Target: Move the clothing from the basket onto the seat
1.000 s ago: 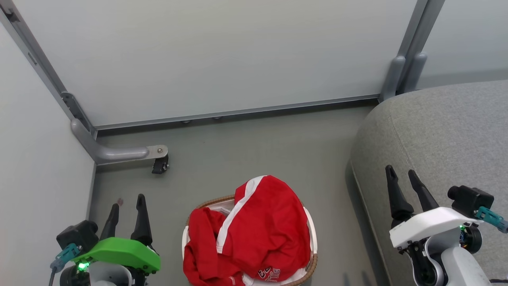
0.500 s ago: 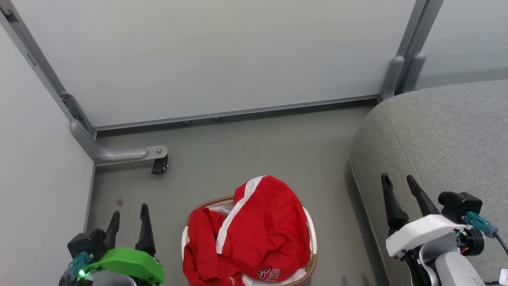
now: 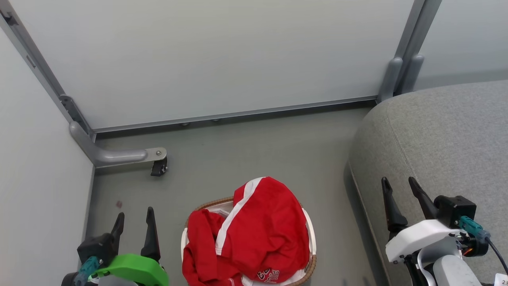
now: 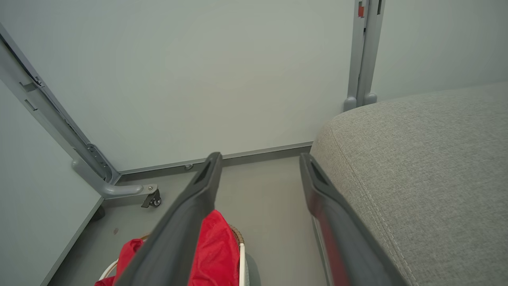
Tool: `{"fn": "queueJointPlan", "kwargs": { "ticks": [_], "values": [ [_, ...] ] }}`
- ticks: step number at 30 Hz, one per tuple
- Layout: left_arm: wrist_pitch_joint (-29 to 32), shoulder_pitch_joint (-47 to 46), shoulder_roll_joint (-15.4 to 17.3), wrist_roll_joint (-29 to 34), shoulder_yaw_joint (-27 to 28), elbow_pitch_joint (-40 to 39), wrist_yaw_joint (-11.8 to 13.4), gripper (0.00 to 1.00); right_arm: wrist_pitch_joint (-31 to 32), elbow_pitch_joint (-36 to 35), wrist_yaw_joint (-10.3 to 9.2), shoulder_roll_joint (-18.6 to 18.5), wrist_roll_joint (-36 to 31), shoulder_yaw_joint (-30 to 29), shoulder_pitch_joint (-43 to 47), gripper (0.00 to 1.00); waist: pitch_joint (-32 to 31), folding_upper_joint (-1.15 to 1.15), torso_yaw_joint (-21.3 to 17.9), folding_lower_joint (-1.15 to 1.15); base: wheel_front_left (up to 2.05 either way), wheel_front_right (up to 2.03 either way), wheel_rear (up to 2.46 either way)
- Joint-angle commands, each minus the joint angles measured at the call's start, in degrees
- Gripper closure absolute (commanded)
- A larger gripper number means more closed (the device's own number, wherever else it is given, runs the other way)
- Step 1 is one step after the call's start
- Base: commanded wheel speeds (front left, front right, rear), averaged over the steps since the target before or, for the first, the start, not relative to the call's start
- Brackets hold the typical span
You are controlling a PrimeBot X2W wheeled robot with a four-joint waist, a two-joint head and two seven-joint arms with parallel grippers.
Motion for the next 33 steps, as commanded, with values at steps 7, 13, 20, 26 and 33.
{"fn": "queueJointPlan", "kwargs": {
  "ticks": [7,13,20,26,33],
  "values": [
    [-1.2,1.5,-0.2,2.7,0.5,0.3,-0.6,0.0,-1.3,-0.3,0.01,0.0,-4.0,-0.5,1.1,0.0,-0.3,0.0,-0.1,0.0,0.0,0.0,0.0],
    [-1.9,2.5,-0.2,1.8,-0.2,1.3,-1.1,0.0,-2.0,0.2,0.01,0.0,-6.7,-0.9,2.1,0.0,-0.5,0.0,-0.1,0.0,0.0,0.0,0.0],
    [-2.6,2.8,-0.2,2.1,-1.8,3.3,-1.9,0.0,-2.7,0.4,0.01,0.1,-9.5,-0.6,1.9,0.0,-0.1,0.0,-0.5,0.0,0.0,0.0,0.0],
    [-3.1,1.3,-0.1,2.4,-3.7,5.7,-2.5,0.0,-3.3,0.1,0.0,0.0,-11.5,0.4,0.8,0.0,1.7,0.0,-1.1,0.0,0.0,0.0,0.0],
    [-3.4,-2.6,-0.1,3.5,-5.2,8.2,-2.8,0.0,-3.6,-2.3,0.0,0.0,-11.2,1.2,-2.1,0.0,7.4,0.0,-2.4,0.0,0.0,0.0,0.0]
  ]
}}
